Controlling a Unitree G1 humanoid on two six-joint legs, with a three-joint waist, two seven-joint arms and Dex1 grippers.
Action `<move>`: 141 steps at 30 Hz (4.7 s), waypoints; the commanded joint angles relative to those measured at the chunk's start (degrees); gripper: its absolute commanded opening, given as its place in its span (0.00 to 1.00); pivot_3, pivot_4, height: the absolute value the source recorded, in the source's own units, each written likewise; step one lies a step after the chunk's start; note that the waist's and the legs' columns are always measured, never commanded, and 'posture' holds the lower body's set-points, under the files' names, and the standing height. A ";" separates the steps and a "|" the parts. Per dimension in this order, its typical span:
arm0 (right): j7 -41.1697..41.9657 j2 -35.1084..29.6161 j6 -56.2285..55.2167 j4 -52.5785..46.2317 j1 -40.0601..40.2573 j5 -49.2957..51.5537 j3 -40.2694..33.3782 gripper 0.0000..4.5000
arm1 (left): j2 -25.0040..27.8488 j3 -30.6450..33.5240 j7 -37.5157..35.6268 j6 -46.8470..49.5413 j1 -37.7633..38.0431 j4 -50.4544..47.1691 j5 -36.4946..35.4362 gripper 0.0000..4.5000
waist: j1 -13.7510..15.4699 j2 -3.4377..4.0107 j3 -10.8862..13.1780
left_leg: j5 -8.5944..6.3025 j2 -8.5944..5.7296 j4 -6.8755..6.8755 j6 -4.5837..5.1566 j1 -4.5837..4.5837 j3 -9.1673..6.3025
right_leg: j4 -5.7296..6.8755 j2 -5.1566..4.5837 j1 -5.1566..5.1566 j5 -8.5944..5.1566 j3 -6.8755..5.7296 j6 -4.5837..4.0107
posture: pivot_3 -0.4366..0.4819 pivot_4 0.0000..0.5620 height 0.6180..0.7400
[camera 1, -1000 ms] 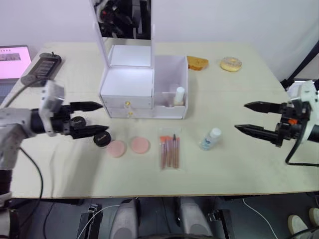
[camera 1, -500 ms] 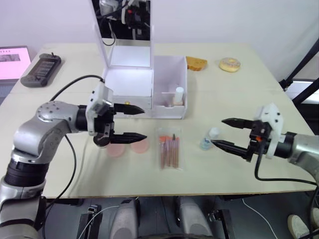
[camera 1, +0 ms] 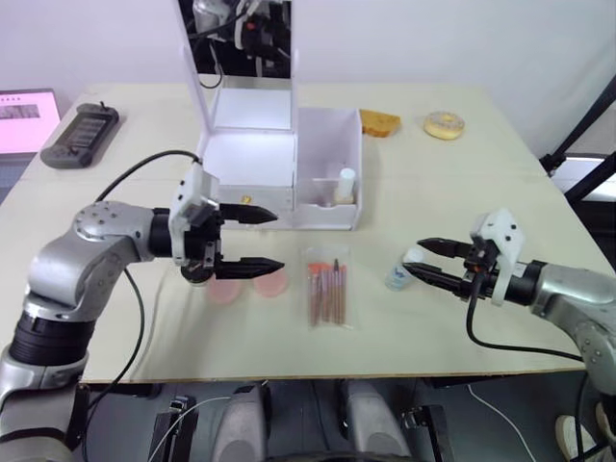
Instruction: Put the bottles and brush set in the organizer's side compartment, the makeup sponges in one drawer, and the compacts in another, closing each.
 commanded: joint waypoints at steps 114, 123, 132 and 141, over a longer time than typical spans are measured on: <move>14.12 -2.50 -34.28 44.74 -15.85 -18.10 -9.33 1.00 | 12.88 36.90 1.50 -25.17 27.39 29.92 8.52 1.00 | -0.48 0.17 0.10 | 0.01 0.07 -0.25 -0.06 -0.10 0.11 | 0.09 0.02 -0.38 -0.01 -0.01 -0.01 | 0.48 0.27 0.98; 11.55 -1.40 -36.46 44.53 -8.54 -15.83 -10.68 1.00 | 12.84 37.88 -0.59 -29.55 27.89 36.72 9.19 1.00 | -0.50 0.17 0.09 | 0.00 0.07 -0.23 -0.07 -0.06 0.21 | 0.03 -0.13 -0.35 0.07 -0.01 -0.15 | 0.48 0.27 0.98; 12.08 -3.46 -32.27 39.48 -8.60 -13.35 -10.16 1.00 | 13.09 37.03 -1.80 -26.97 28.48 32.84 7.46 1.00 | -0.40 0.17 0.09 | 0.01 0.08 -0.24 -0.07 -0.07 0.23 | 0.03 -0.12 -0.36 0.07 -0.01 -0.14 | 0.48 0.27 0.98; 16.81 -6.90 -9.55 15.84 -10.46 0.28 -5.66 1.00 | 12.45 28.26 5.70 -3.29 29.03 1.97 -1.59 1.00 | -0.30 0.17 0.09 | 0.01 0.11 -0.25 -0.07 -0.06 0.20 | 0.05 -0.11 -0.32 0.06 -0.02 -0.13 | 0.48 0.27 0.98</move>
